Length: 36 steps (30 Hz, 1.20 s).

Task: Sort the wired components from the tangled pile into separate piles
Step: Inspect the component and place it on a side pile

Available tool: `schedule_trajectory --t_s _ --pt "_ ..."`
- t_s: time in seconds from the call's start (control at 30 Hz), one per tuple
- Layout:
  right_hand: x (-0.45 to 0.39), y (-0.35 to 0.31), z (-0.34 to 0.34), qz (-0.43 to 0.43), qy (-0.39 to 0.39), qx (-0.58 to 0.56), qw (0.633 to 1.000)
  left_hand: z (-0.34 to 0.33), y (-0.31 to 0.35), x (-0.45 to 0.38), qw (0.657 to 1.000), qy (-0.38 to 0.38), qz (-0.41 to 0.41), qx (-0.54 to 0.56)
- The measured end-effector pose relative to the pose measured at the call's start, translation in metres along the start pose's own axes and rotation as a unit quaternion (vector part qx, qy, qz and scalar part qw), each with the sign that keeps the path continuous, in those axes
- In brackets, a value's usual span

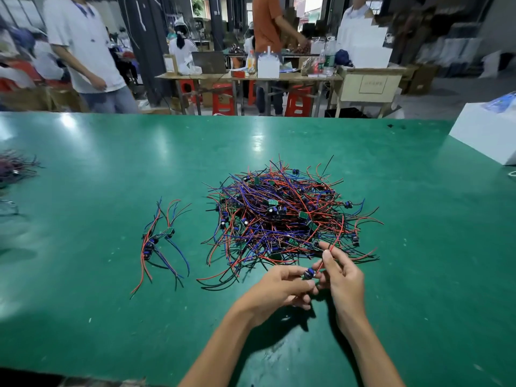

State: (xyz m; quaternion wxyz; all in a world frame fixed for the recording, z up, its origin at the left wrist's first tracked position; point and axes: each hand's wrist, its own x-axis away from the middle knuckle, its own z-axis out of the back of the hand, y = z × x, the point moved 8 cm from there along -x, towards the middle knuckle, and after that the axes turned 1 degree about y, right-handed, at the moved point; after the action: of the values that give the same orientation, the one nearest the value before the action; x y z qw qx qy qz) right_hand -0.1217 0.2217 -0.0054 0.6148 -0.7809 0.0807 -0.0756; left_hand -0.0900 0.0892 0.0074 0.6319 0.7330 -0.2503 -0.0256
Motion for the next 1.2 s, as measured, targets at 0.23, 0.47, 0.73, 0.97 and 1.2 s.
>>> schedule_trajectory --t_s 0.23,0.47,0.73,0.97,1.2 --pt "0.002 0.002 0.004 0.030 -0.005 0.009 1.000 -0.007 -0.016 -0.006 0.994 -0.007 0.060 0.086" --pt "0.004 0.004 0.003 0.049 -0.008 0.066 0.997 -0.002 -0.012 -0.014 0.995 0.076 -0.016 0.059" --pt "0.011 0.009 -0.012 0.044 -0.077 0.096 0.991 0.007 -0.009 -0.007 0.977 0.173 -0.097 0.075" --pt "0.003 0.012 -0.012 0.043 -0.005 0.145 0.988 0.008 -0.009 -0.006 0.969 0.214 -0.125 0.016" --pt "-0.027 0.000 -0.003 -0.002 0.067 0.161 0.985 0.004 -0.010 -0.008 0.968 0.192 -0.140 -0.079"
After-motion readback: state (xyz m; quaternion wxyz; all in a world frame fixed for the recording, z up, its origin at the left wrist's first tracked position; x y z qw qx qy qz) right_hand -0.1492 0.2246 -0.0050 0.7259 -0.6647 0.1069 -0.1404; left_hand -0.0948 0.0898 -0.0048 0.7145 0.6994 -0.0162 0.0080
